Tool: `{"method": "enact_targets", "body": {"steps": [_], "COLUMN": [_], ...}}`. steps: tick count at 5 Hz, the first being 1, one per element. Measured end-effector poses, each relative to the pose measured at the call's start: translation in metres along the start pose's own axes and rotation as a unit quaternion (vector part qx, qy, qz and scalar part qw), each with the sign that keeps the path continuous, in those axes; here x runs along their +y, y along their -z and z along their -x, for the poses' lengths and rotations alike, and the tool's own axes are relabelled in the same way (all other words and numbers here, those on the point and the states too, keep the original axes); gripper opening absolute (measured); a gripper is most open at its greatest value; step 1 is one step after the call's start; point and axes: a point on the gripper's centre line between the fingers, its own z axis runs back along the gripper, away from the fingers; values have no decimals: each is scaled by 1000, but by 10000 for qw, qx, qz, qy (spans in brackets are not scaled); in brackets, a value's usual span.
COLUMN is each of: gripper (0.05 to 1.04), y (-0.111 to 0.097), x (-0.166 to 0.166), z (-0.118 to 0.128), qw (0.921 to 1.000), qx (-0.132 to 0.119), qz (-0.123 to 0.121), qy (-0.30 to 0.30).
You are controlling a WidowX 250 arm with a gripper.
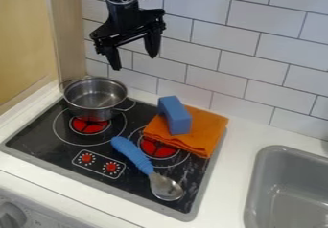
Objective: Move the blue arc to the bottom left of the stove
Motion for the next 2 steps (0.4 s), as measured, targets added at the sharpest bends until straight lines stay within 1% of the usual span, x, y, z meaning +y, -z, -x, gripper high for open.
{"method": "enact_targets", "body": {"steps": [1, 2], "gripper": [999, 999], "y": [13, 18], "x": [11, 9], "z": [13, 18], "qw": [9995, 9992], "qx": [233, 306], "qz": [-210, -255], "qy": [4, 61]}}
